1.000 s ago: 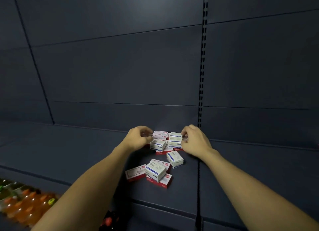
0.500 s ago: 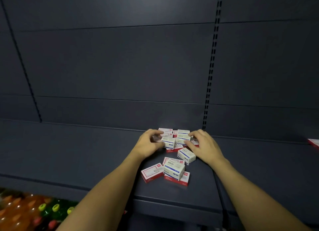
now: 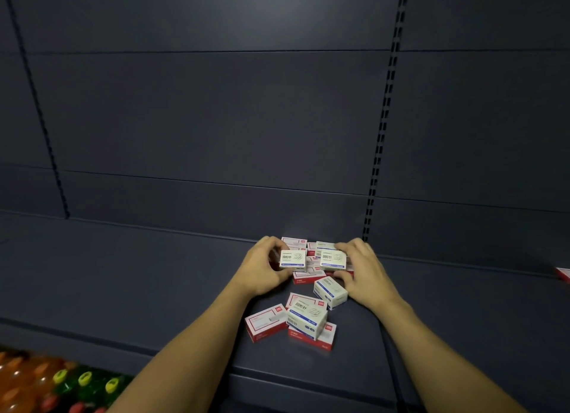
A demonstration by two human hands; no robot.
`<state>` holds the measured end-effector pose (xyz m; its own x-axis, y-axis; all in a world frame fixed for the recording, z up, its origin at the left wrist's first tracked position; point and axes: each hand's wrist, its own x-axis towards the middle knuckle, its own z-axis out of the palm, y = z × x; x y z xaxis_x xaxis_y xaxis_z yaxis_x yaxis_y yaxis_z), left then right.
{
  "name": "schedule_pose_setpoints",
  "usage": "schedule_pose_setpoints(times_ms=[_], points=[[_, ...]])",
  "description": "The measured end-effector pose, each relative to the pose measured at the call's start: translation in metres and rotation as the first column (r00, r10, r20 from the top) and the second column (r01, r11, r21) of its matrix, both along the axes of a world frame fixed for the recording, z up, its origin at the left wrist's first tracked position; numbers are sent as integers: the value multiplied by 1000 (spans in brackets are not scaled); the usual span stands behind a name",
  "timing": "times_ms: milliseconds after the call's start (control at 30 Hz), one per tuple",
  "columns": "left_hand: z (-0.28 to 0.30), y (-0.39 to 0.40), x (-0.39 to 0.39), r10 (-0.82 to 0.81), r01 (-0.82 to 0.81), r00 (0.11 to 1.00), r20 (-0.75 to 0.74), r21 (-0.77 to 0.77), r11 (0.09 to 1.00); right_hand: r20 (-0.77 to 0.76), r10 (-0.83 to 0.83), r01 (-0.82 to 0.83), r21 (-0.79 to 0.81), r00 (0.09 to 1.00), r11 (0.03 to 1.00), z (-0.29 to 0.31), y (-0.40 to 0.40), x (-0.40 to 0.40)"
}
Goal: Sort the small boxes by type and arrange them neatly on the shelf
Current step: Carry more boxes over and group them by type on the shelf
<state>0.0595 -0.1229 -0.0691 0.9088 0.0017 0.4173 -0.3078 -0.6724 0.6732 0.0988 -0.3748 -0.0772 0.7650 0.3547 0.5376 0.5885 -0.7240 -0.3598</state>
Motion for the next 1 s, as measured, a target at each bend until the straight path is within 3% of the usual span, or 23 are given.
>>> schedule_pose_setpoints(times_ms=[333,600,1000], points=[[-4,-1,4,-31,21,998,54,180,983,88,-2,4,-23,996,1000,1,0,-4],[7,-1,-1,51,-59,994,96,82,995,98,-151,147,43,984,988,7,-14,-27],[54,-66,-1,-198,145,970,142,318,937,84,-328,332,-28,941,943,33,-94,-80]])
